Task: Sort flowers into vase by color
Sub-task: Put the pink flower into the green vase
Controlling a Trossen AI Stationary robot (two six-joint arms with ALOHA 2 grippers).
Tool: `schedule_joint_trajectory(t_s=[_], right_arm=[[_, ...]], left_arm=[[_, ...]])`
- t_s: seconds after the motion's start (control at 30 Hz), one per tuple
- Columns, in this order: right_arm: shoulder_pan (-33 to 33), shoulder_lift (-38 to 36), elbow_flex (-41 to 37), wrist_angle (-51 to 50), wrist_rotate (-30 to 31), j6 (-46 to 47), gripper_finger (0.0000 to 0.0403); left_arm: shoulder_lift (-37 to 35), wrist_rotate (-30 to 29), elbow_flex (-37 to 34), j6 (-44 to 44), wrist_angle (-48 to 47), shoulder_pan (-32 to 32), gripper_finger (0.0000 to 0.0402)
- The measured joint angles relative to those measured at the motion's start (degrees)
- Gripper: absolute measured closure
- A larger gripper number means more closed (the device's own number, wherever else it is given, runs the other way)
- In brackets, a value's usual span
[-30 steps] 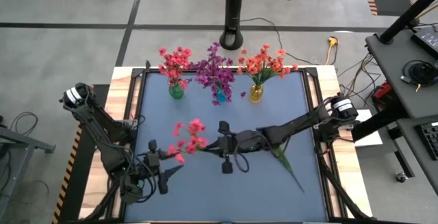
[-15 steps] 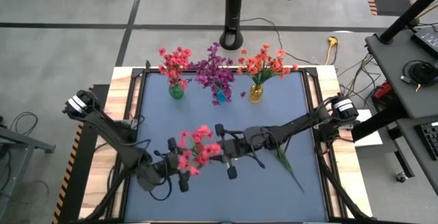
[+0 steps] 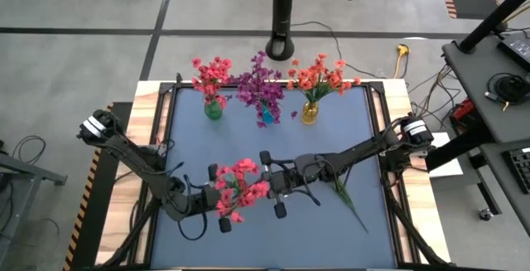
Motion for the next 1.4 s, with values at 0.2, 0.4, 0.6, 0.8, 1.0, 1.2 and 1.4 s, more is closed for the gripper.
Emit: schedule_joint_trajectory(t_s=[0.2, 0.4, 0.6, 0.8, 1.0, 1.2, 1.4], right_arm=[[0.0, 0.0, 0.0, 0.1, 0.4, 2.4, 0.0382], [0.0, 0.0, 0.0, 0.0, 1.2, 4.9, 0.0309], [0.0, -2.0, 0.0, -4.2, 1.9, 6.3, 0.0244], [-0.1, -8.9, 0.0, -18.4, 7.5, 8.4, 0.0215], [-0.2, -13.8, 0.0, -30.0, 12.3, 10.7, 0.0211], [-0.2, -14.4, -0.1, -31.8, 12.3, 11.2, 0.0211], [-0.7, -12.8, -0.2, -32.1, 12.3, 10.6, 0.0211]], left_arm=[[-0.2, 0.0, 0.0, 0.1, -1.0, 0.4, 0.0343], [-0.2, -0.3, 0.0, -1.2, -1.0, 0.4, 0.0394], [-0.4, -7.0, 0.0, -2.6, -1.0, 0.2, 0.0398], [-3.3, -14.7, 0.0, -2.4, -3.8, 0.2, 0.0401], [-11.2, -16.5, 0.0, -2.3, -14.1, 2.0, 0.0401], [-21.9, -16.5, 0.0, -3.3, -28.0, 7.3, 0.0401], [-31.6, -12.8, -0.1, -4.9, -39.4, 16.5, 0.0401]])
